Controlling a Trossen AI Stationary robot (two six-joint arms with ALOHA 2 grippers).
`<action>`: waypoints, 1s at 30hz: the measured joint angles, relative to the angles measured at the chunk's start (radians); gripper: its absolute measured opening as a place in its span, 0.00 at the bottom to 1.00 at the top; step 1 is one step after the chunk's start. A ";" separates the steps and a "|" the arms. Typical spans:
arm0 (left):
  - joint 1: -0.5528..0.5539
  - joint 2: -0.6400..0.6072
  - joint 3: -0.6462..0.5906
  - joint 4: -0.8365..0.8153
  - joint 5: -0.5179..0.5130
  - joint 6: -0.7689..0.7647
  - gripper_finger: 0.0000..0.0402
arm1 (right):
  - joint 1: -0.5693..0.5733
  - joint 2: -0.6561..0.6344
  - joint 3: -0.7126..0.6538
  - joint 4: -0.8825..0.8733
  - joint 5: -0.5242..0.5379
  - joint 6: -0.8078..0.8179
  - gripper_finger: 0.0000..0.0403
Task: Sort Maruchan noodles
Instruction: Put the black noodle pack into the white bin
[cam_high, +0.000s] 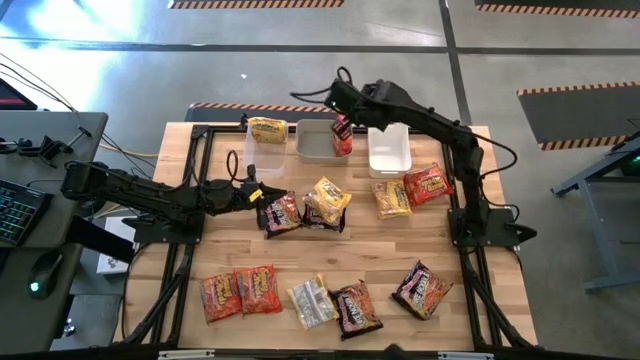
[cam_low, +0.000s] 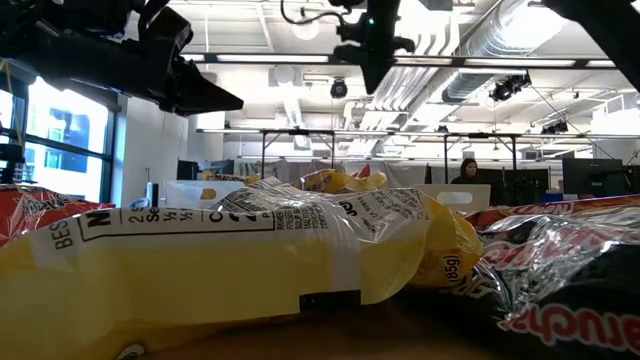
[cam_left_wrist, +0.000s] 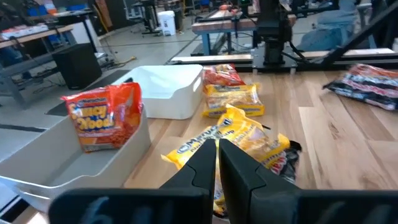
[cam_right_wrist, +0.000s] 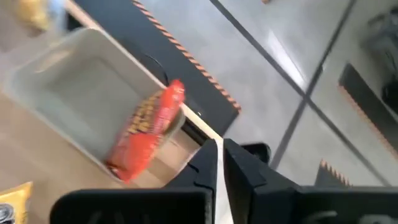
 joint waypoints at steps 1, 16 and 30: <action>0.000 0.000 0.000 -0.002 0.005 0.000 0.03 | 0.011 -0.009 -0.032 0.036 -0.010 -0.021 0.03; -0.001 0.000 0.000 -0.042 0.084 -0.021 0.03 | 0.093 -0.315 -1.023 1.250 -0.302 -0.201 0.00; -0.082 0.000 0.000 -0.141 0.178 -0.055 0.03 | 0.264 -0.685 -1.685 1.918 -0.349 -0.176 0.00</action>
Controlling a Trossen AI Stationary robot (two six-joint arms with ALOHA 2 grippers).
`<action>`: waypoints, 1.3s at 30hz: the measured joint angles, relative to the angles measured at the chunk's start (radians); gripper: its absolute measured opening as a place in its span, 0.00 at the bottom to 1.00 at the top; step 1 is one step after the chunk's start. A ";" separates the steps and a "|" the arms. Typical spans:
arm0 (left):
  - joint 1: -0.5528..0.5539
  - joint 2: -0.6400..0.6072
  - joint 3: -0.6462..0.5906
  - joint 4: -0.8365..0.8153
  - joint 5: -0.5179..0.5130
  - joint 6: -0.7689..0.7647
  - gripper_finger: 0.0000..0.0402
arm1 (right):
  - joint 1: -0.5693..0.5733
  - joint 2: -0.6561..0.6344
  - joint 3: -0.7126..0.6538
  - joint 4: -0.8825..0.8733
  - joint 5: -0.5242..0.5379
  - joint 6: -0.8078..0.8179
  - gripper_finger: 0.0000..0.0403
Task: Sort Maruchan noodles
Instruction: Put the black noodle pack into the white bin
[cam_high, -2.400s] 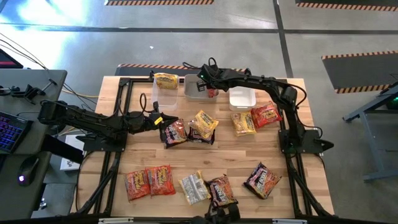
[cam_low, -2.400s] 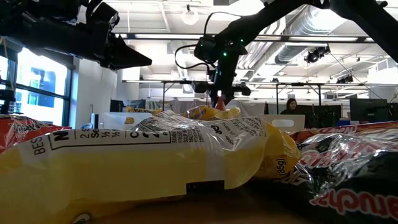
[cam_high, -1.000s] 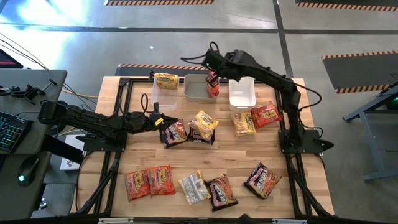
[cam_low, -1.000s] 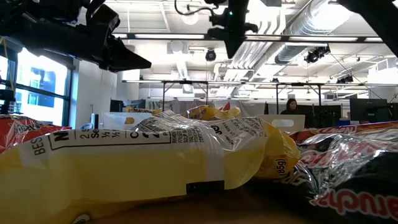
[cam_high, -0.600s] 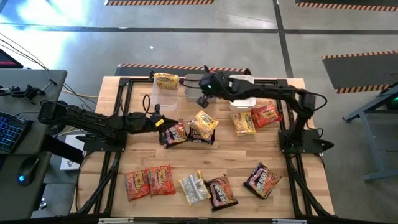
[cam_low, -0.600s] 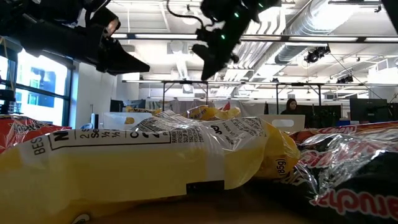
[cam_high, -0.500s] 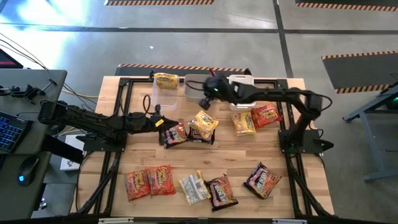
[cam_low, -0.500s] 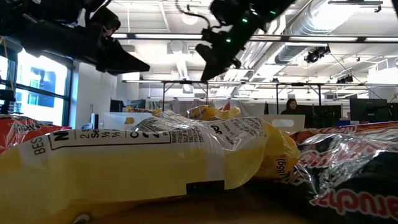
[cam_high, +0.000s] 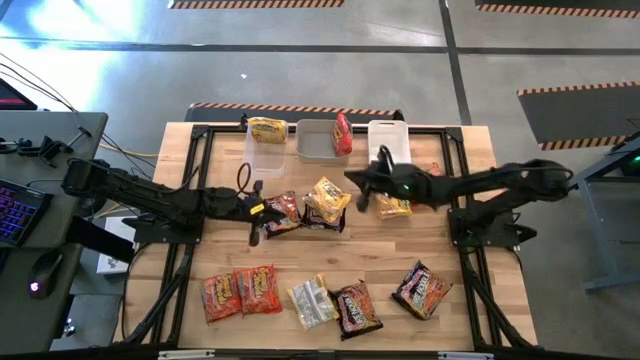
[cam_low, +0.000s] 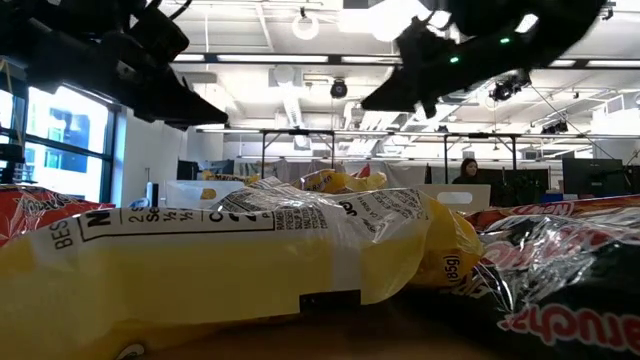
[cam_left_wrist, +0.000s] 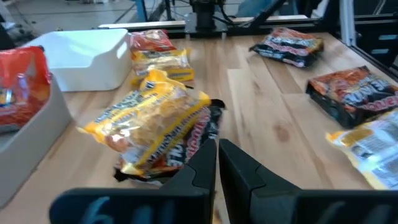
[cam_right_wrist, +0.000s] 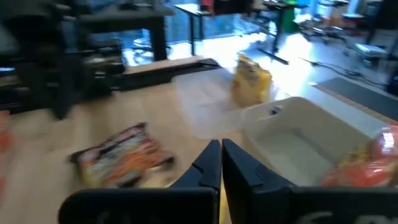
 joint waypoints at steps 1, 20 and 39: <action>-0.013 0.000 0.000 -0.002 -0.011 -0.007 0.03 | 0.020 -0.025 -0.023 0.004 0.001 0.002 0.00; -0.069 0.011 0.000 -0.107 -0.083 -0.088 0.03 | 0.103 -0.150 -0.073 0.013 -0.062 -0.089 0.00; 0.006 0.011 0.000 -0.040 -0.087 -0.076 0.03 | 0.089 -0.130 -0.072 -0.049 -0.076 -0.045 0.00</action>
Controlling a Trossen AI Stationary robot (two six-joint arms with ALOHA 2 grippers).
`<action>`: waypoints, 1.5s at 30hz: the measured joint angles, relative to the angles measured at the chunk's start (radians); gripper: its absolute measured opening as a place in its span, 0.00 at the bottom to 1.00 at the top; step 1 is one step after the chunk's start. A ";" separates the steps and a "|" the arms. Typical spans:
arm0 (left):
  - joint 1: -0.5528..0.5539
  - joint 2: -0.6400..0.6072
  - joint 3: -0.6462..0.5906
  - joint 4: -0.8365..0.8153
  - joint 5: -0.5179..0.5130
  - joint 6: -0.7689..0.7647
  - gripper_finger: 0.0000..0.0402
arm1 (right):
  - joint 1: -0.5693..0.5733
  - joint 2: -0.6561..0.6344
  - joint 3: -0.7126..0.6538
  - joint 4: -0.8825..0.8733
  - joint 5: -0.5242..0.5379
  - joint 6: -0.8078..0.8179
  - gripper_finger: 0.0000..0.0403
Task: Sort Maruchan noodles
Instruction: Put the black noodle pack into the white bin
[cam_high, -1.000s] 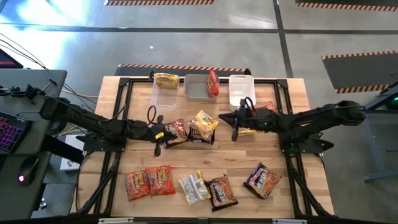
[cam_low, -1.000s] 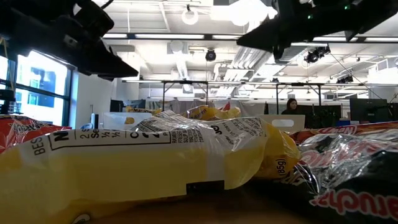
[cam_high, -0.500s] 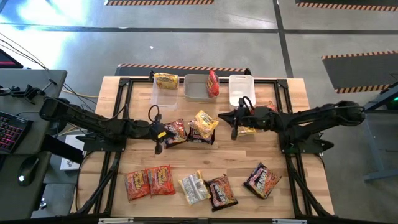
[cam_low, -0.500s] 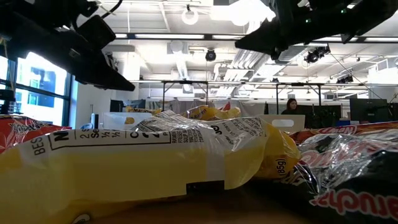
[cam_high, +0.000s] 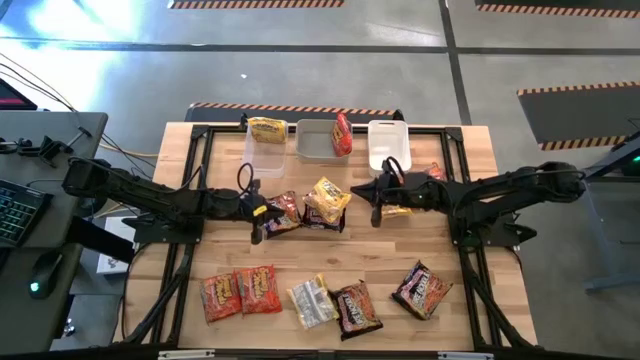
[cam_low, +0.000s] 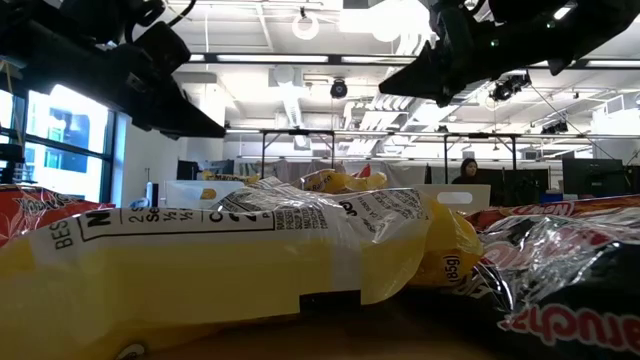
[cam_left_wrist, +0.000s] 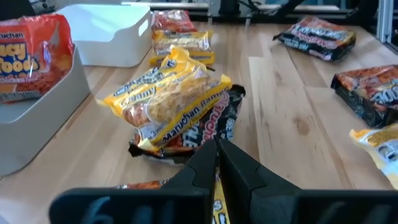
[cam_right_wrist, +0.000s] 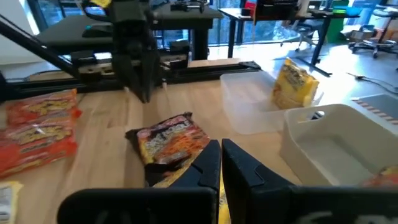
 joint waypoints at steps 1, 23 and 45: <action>0.000 0.000 0.000 0.001 0.000 0.001 0.03 | 0.006 0.000 0.000 -0.001 0.001 0.000 0.00; -0.075 0.000 0.000 -0.168 -0.025 -0.059 0.26 | -0.012 0.061 0.000 0.010 0.005 0.027 0.00; -0.123 0.501 0.272 -0.002 -0.177 0.276 0.45 | 0.099 0.201 0.001 0.069 0.104 0.045 0.37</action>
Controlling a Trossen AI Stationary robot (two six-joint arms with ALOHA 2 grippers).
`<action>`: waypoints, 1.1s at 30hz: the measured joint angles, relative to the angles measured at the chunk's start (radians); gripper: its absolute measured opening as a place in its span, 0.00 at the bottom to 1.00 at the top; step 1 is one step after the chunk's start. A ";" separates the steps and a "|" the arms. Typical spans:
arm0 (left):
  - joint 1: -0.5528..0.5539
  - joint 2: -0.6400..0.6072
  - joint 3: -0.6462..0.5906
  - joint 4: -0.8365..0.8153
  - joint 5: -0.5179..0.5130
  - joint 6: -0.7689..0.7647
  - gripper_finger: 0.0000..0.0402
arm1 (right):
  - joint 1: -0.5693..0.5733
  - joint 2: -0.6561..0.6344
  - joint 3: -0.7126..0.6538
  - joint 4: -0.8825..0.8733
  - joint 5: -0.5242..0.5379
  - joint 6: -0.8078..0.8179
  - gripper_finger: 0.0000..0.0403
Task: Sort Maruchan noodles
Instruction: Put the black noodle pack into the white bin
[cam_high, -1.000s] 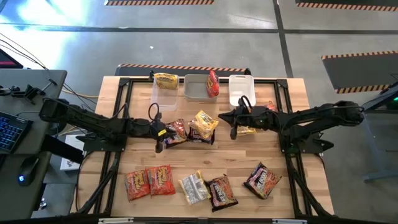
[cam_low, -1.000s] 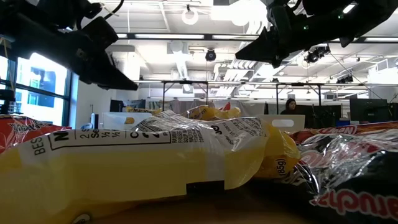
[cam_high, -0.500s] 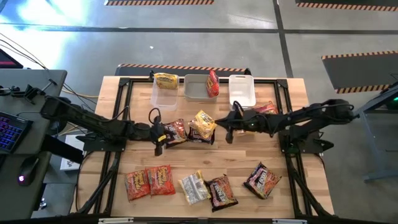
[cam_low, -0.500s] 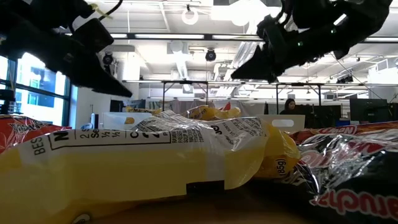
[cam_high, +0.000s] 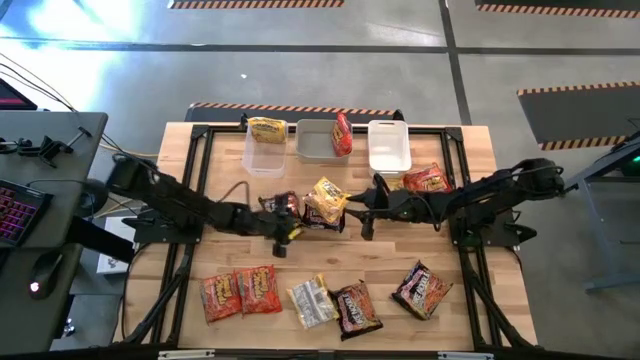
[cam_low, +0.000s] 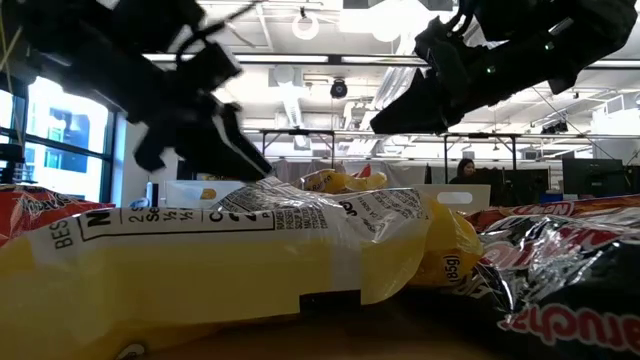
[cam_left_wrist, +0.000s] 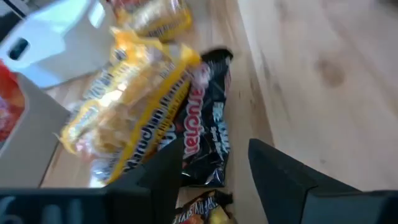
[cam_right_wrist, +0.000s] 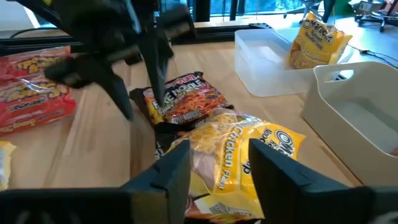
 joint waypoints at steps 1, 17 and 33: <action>0.000 0.028 0.025 -0.026 -0.013 0.005 0.46 | 0.002 0.000 0.000 0.002 0.000 0.000 0.39; 0.003 0.257 0.237 -0.254 -0.141 0.118 0.28 | 0.002 0.000 0.000 0.002 -0.006 0.008 0.44; 0.001 0.093 0.250 -0.348 -0.213 0.263 0.00 | 0.002 0.000 0.000 0.008 -0.006 0.026 0.44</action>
